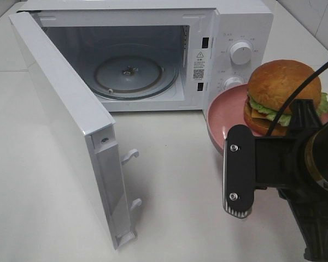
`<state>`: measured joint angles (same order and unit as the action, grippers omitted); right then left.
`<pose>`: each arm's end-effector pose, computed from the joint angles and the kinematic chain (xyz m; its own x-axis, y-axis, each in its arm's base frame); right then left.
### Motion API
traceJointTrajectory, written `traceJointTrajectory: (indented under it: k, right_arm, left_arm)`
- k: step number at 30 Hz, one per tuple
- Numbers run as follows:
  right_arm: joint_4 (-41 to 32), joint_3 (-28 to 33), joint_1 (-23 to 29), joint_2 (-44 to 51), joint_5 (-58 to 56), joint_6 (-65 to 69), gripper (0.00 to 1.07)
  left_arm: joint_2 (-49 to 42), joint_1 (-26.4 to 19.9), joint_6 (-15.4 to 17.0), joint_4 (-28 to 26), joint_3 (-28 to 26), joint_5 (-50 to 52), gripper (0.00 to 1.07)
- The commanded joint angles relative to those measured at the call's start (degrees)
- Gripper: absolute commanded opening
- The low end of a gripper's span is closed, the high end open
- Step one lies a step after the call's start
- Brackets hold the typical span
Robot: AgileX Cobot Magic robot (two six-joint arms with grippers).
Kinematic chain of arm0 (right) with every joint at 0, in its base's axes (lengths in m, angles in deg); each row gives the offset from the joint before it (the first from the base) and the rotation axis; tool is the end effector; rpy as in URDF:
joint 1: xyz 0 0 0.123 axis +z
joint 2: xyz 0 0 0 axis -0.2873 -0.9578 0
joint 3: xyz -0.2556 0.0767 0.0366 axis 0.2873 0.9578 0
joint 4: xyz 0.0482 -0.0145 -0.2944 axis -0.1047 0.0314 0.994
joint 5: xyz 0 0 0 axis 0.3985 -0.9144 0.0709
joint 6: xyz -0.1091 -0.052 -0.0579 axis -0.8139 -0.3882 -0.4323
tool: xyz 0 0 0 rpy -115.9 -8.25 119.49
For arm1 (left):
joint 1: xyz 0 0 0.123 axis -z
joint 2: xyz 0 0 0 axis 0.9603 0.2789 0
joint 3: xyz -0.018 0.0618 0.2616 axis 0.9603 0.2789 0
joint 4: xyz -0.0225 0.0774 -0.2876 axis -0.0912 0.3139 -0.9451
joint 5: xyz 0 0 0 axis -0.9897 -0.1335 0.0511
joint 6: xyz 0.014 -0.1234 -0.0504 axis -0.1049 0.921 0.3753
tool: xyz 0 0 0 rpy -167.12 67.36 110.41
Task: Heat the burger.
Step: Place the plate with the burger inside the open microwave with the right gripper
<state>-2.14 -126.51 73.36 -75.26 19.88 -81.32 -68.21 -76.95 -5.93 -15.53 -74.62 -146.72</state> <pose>0.1952 0.1823 0.1312 -0.0908 -0.9957 0.0195 -0.8497 0.0673 -0.5229 0.0916 -0.0083 0.2822 -0.4377 -0.0154 -0.8990 0.0375 0.9987 -0.0354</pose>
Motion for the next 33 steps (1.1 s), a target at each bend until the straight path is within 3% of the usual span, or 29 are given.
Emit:
traceJointTrajectory:
  k: [1, 29, 33]
  right_arm:
    - [4.1, -0.1, 0.2, 0.2, 2.7, -6.3, 0.00]
    - [3.2, 1.6, -0.1, 0.2, 20.8, -35.7, 0.00]
    - [-0.2, 1.6, -4.1, 0.2, 25.7, -40.2, 0.00]
  left_arm:
    - [-1.3, 0.0, 0.2, -0.1, 0.1, 0.5, 1.00]
    - [-1.3, 0.0, 0.2, -0.1, 0.1, 0.5, 1.00]
    - [-1.3, 0.0, 0.2, -0.1, 0.1, 0.5, 1.00]
